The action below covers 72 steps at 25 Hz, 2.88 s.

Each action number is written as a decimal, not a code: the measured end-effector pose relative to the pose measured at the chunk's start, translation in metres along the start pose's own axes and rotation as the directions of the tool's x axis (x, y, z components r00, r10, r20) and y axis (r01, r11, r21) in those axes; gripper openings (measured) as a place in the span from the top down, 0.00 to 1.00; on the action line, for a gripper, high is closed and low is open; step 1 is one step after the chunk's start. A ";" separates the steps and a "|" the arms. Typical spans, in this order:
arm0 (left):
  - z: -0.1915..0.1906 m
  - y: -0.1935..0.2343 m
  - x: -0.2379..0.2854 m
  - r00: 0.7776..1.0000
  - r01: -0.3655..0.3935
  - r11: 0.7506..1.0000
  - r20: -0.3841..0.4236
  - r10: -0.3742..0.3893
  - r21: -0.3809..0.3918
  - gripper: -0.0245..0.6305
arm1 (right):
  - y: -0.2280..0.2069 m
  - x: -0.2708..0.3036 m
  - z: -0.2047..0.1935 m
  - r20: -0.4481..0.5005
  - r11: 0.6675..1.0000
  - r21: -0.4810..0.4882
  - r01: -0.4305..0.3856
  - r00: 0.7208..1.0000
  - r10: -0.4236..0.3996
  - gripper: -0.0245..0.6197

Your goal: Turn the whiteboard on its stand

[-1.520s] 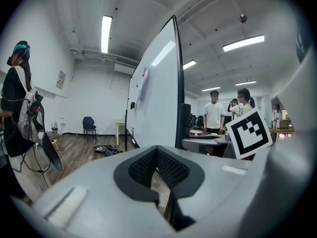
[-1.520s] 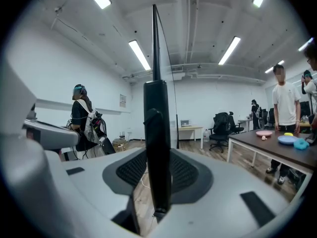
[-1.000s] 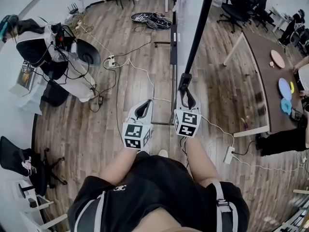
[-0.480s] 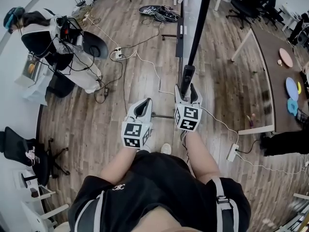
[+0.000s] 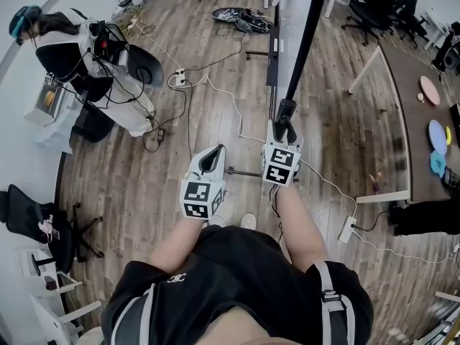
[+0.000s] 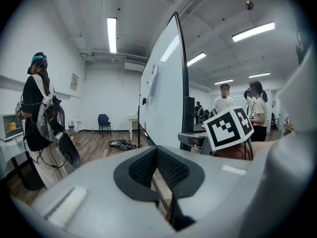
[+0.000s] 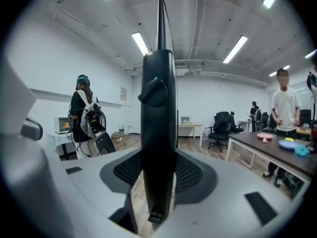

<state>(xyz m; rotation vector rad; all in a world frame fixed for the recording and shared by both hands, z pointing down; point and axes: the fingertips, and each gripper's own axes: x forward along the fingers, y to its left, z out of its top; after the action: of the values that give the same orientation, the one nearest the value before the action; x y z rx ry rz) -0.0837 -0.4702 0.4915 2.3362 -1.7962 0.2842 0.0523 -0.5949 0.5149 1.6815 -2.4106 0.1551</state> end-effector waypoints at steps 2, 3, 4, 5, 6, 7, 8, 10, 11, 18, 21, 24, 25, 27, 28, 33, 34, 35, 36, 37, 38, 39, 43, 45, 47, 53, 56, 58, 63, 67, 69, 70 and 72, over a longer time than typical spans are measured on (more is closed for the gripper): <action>-0.002 0.000 0.001 1.000 0.002 1.000 -0.002 -0.002 -0.005 0.95 | 0.002 0.000 0.000 -0.006 1.000 -0.003 -0.002 1.000 0.002 0.66; -0.002 -0.001 0.001 1.000 0.005 1.000 -0.003 -0.005 -0.005 0.95 | 0.003 -0.001 0.000 -0.008 1.000 -0.004 -0.004 1.000 0.004 0.66; -0.002 -0.004 0.002 1.000 0.008 1.000 -0.004 -0.008 -0.004 0.95 | 0.003 -0.002 -0.001 -0.011 1.000 -0.004 -0.005 1.000 0.005 0.66; -0.003 -0.008 0.002 1.000 0.012 1.000 -0.006 -0.012 -0.004 0.95 | 0.002 -0.003 -0.001 -0.014 1.000 -0.005 -0.006 1.000 0.006 0.66; -0.004 -0.011 0.002 1.000 0.014 1.000 -0.009 -0.014 -0.005 0.95 | 0.002 -0.005 -0.001 -0.016 1.000 -0.005 -0.007 1.000 0.007 0.66; -0.006 -0.013 0.001 1.000 0.015 1.000 -0.012 -0.015 -0.007 0.95 | 0.001 -0.006 -0.001 -0.017 1.000 -0.006 -0.009 1.000 0.008 0.66; -0.007 -0.014 0.000 1.000 0.014 1.000 -0.015 -0.015 -0.010 0.95 | 0.001 -0.007 -0.001 -0.017 1.000 -0.006 -0.009 1.000 0.009 0.66; -0.011 -0.016 -0.003 1.000 0.011 1.000 -0.019 -0.011 -0.015 0.95 | 0.000 -0.010 -0.002 -0.018 1.000 -0.003 -0.008 1.000 0.008 0.66; -0.013 -0.015 -0.005 1.000 0.009 1.000 -0.021 -0.010 -0.017 0.95 | 0.000 -0.012 -0.002 -0.017 1.000 -0.001 -0.007 1.000 0.007 0.66; -0.014 -0.017 -0.014 1.000 0.027 1.000 -0.007 -0.027 -0.016 0.95 | 0.005 -0.033 -0.010 -0.023 1.000 0.002 0.001 1.000 -0.001 0.66; -0.011 -0.022 -0.021 0.999 0.043 0.999 0.012 -0.043 -0.008 0.95 | 0.008 -0.048 -0.015 -0.015 1.000 0.009 0.012 1.000 -0.012 0.66; -0.010 -0.025 -0.034 0.998 0.051 0.999 0.029 -0.051 -0.010 0.95 | 0.010 -0.069 -0.019 -0.009 1.000 0.012 0.027 1.000 -0.027 0.66; -0.010 -0.024 -0.040 0.998 0.052 0.999 0.033 -0.052 -0.012 0.95 | 0.012 -0.076 -0.021 -0.008 0.999 0.012 0.031 1.000 -0.030 0.66; -0.013 -0.021 -0.053 0.998 0.059 0.998 0.035 -0.059 -0.012 0.95 | 0.018 -0.089 -0.023 -0.008 0.999 0.012 0.035 0.999 -0.035 0.66; -0.014 -0.021 -0.059 0.997 0.065 0.998 0.035 -0.065 -0.009 0.95 | 0.021 -0.096 -0.024 -0.008 0.999 0.013 0.039 0.999 -0.039 0.66; -0.022 -0.023 -0.096 0.994 0.098 0.995 0.045 -0.098 0.000 0.95 | 0.031 -0.133 -0.031 0.000 0.997 0.022 0.071 0.997 -0.071 0.66; -0.024 -0.022 -0.104 0.994 0.102 0.995 0.048 -0.102 0.001 0.95 | 0.034 -0.141 -0.033 0.002 0.997 0.022 0.075 0.997 -0.075 0.66; -0.026 -0.023 -0.112 0.993 0.108 0.994 0.050 -0.108 0.003 0.95 | 0.037 -0.150 -0.035 0.005 0.997 0.022 0.079 0.997 -0.079 0.66; -0.028 -0.025 -0.119 0.992 0.117 0.993 0.051 -0.117 0.005 0.95 | 0.039 -0.159 -0.038 0.008 0.996 0.021 0.082 0.997 -0.082 0.66; -0.031 -0.027 -0.126 0.990 0.128 0.992 0.054 -0.128 0.006 0.95 | 0.041 -0.169 -0.040 0.012 0.996 0.019 0.086 0.996 -0.086 0.66; -0.033 -0.030 -0.132 0.989 0.139 0.990 0.056 -0.139 0.005 0.95 | 0.043 -0.178 -0.042 0.016 0.996 0.018 0.090 0.996 -0.090 0.66; -0.035 -0.032 -0.139 0.987 0.150 0.989 0.060 -0.150 0.004 0.95 | 0.046 -0.186 -0.044 0.018 0.996 0.016 0.091 0.996 -0.091 0.66; -0.045 -0.045 -0.167 0.977 0.199 0.980 0.073 -0.199 0.007 0.95 | 0.056 -0.218 -0.052 0.012 0.996 0.018 0.091 0.996 -0.091 0.66; -0.051 -0.052 -0.184 0.971 0.225 0.974 0.075 -0.225 0.012 0.95 | 0.060 -0.238 -0.056 0.015 0.995 0.023 0.101 0.995 -0.101 0.66; -0.063 -0.058 -0.205 0.966 0.247 0.969 0.071 -0.247 0.013 0.95 | 0.066 -0.260 -0.062 0.025 0.993 0.027 0.115 0.993 -0.116 0.66; -0.092 -0.067 -0.261 0.954 0.297 0.955 0.043 -0.297 0.004 0.95 | 0.083 -0.308 -0.069 0.022 0.992 0.025 0.121 0.992 -0.122 0.66; -0.091 -0.080 -0.281 0.940 0.338 0.941 0.041 -0.339 0.019 0.95 | 0.088 -0.330 -0.076 0.002 0.992 0.030 0.126 0.992 -0.126 0.66; -0.087 -0.089 -0.293 0.930 0.363 0.931 0.050 -0.364 0.024 0.95 | 0.091 -0.344 -0.081 -0.004 0.991 0.030 0.131 0.991 -0.131 0.66; -0.091 -0.103 -0.312 0.920 0.388 0.921 0.052 -0.389 0.027 0.95 | 0.096 -0.373 -0.086 -0.004 0.990 0.040 0.135 0.991 -0.135 0.66; -0.095 -0.111 -0.327 0.918 0.392 0.920 0.054 -0.392 0.009 0.95 | 0.102 -0.399 -0.091 -0.014 0.990 0.038 0.134 0.991 -0.134 0.66; -0.096 -0.115 -0.335 0.919 0.391 0.920 0.057 -0.390 0.008 0.95 | 0.106 -0.408 -0.092 -0.012 0.991 0.036 0.133 0.991 -0.132 0.66; -0.096 -0.119 -0.339 0.919 0.391 0.920 0.058 -0.391 0.009 0.95 | 0.108 -0.413 -0.093 -0.012 0.991 0.036 0.132 0.991 -0.132 0.66; -0.098 -0.128 -0.347 0.918 0.393 0.920 0.057 -0.393 0.013 0.95 | 0.110 -0.421 -0.094 -0.014 0.991 0.035 0.132 0.991 -0.131 0.66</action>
<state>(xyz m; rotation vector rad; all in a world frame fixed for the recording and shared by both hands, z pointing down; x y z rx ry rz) -0.0513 -0.0894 0.4923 2.6576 -1.2985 0.1571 0.0998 -0.1518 0.5168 1.8429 -2.2924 0.1888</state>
